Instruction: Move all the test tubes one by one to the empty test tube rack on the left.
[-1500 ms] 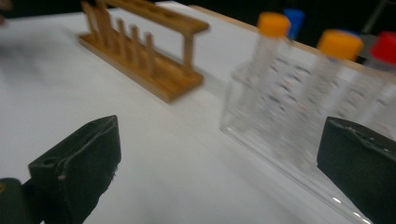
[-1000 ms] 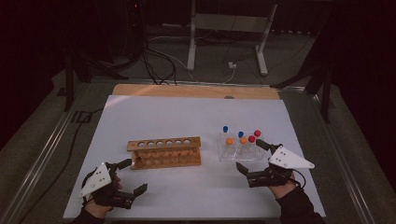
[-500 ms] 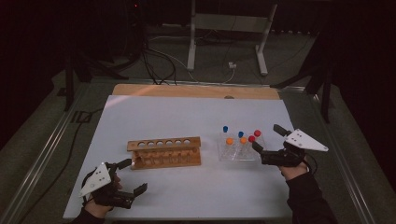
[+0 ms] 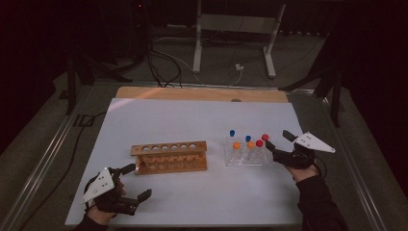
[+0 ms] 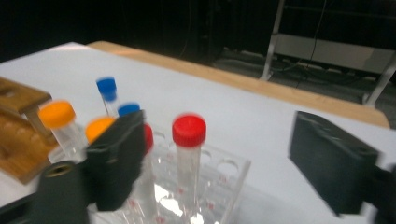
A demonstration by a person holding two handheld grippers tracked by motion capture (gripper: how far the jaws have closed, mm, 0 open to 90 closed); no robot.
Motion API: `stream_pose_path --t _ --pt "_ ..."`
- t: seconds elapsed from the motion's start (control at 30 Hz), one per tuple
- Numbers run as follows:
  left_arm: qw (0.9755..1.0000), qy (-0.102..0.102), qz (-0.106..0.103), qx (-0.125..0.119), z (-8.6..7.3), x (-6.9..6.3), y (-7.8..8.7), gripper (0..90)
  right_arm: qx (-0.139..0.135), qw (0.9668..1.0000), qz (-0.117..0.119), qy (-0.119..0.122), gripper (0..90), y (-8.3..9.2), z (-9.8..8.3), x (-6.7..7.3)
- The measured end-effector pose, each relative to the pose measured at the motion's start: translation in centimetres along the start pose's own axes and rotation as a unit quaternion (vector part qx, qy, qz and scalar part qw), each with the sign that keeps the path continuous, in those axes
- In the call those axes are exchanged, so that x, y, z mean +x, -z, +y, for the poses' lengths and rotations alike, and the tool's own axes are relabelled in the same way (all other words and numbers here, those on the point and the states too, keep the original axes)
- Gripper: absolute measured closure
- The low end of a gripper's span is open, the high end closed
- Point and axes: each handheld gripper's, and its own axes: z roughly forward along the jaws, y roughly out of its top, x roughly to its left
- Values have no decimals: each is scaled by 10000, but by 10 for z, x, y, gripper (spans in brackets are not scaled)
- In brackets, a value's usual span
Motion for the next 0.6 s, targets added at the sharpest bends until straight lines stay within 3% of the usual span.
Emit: stream_pose_path --t 0.33,0.6 --pt "10000 -12 -6 5 0 0 0 6 478 9984 309 42 569 -19 -18 3" --pt "10000 -18 -10 10 0 0 0 5 552 9975 427 73 671 -27 -21 2"
